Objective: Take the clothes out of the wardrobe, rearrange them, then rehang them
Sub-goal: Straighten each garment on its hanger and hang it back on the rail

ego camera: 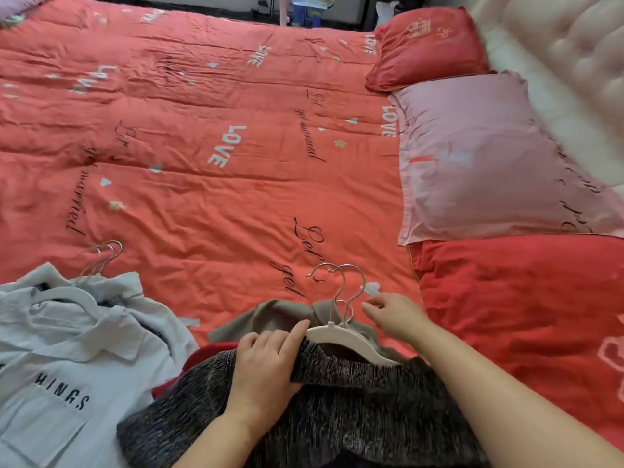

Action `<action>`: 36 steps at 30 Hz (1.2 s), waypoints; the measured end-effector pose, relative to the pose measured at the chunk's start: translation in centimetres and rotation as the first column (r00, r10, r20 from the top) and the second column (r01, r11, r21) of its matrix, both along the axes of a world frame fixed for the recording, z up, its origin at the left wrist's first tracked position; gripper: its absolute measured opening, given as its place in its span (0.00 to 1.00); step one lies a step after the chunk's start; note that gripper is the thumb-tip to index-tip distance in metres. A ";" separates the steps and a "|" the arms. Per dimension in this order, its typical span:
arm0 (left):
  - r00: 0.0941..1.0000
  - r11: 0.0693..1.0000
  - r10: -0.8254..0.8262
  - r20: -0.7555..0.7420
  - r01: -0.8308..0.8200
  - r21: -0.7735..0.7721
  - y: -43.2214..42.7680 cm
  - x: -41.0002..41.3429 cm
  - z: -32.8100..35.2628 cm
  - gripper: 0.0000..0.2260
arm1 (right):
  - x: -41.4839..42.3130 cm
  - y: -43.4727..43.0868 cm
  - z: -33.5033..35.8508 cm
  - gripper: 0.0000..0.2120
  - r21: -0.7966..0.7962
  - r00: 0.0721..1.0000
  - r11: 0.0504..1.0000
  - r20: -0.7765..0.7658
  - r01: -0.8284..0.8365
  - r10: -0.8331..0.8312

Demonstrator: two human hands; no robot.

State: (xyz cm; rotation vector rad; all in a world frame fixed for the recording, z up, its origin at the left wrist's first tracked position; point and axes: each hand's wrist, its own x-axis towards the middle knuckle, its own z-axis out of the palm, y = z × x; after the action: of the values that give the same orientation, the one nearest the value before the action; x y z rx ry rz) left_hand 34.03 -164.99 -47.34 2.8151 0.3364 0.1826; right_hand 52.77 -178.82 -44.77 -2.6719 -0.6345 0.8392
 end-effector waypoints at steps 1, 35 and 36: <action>1.000 1.000 0.000 0.002 0.000 -0.007 0.3 0.0 -0.3 0.50 | 0.7 1.0 -1.1 0.15 -0.018 1.000 1.000 -0.021 -0.022 0.022; 0.990 0.991 -0.131 0.042 0.133 -0.033 -0.2 -2.4 10.3 0.52 | -6.0 1.0 19.4 0.05 0.560 0.925 0.790 -0.378 0.250 -0.025; 0.991 0.991 -0.125 0.043 0.127 -0.046 -0.1 -2.9 10.9 0.51 | -6.8 1.0 20.1 0.05 0.568 0.924 0.781 -0.381 0.261 -0.031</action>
State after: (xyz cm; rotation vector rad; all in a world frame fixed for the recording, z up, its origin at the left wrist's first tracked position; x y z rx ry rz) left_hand 31.17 -165.12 -36.40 2.7694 0.1505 0.1999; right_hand 45.96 -177.81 -24.66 -1.8918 -0.4860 0.8570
